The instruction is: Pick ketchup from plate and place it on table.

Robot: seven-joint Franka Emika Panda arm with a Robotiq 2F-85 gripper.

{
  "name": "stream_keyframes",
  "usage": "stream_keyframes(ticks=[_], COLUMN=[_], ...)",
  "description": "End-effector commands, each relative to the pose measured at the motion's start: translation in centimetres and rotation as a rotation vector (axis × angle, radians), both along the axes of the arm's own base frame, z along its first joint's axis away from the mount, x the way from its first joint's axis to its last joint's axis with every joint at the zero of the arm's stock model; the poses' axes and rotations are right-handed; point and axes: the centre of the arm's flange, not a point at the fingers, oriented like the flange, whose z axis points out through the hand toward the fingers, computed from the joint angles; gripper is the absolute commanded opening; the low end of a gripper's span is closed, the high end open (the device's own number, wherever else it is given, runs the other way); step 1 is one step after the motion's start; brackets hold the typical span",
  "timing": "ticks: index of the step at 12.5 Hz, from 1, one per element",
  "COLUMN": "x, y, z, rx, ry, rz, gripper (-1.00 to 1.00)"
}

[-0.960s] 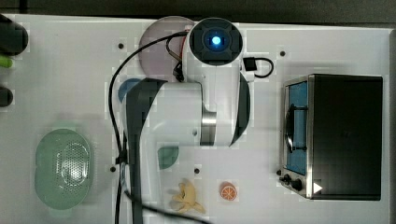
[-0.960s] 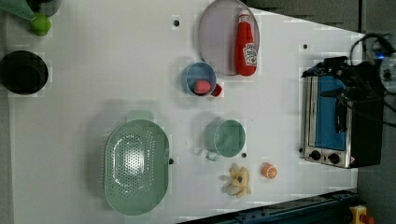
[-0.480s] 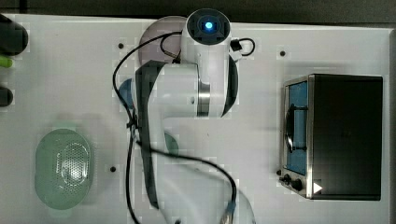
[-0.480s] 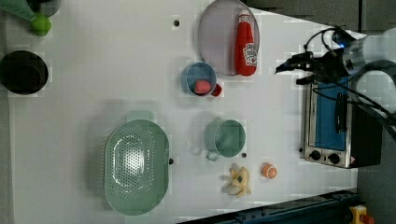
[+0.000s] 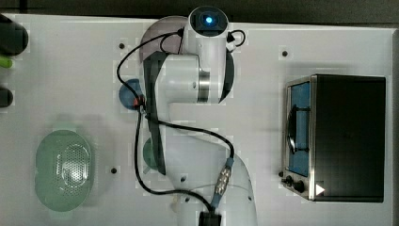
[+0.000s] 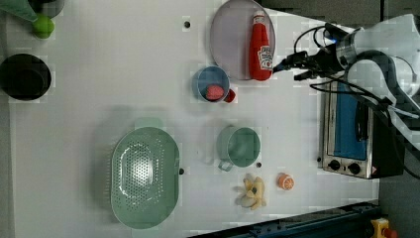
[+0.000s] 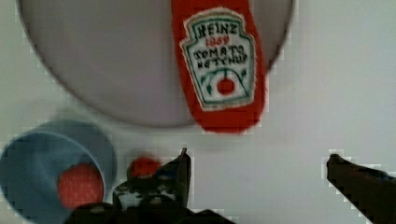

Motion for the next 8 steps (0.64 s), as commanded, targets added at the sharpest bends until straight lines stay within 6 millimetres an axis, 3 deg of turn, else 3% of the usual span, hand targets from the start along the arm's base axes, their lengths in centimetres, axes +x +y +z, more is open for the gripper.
stream_keyframes(ticks=[1,8], x=[2.1,4.3], y=[0.8,2.1], z=[0.5,-6.9], rx=[0.005,0.003], ry=[-0.081,-0.191], rz=[0.076,0.14], gripper=[1.0,1.0])
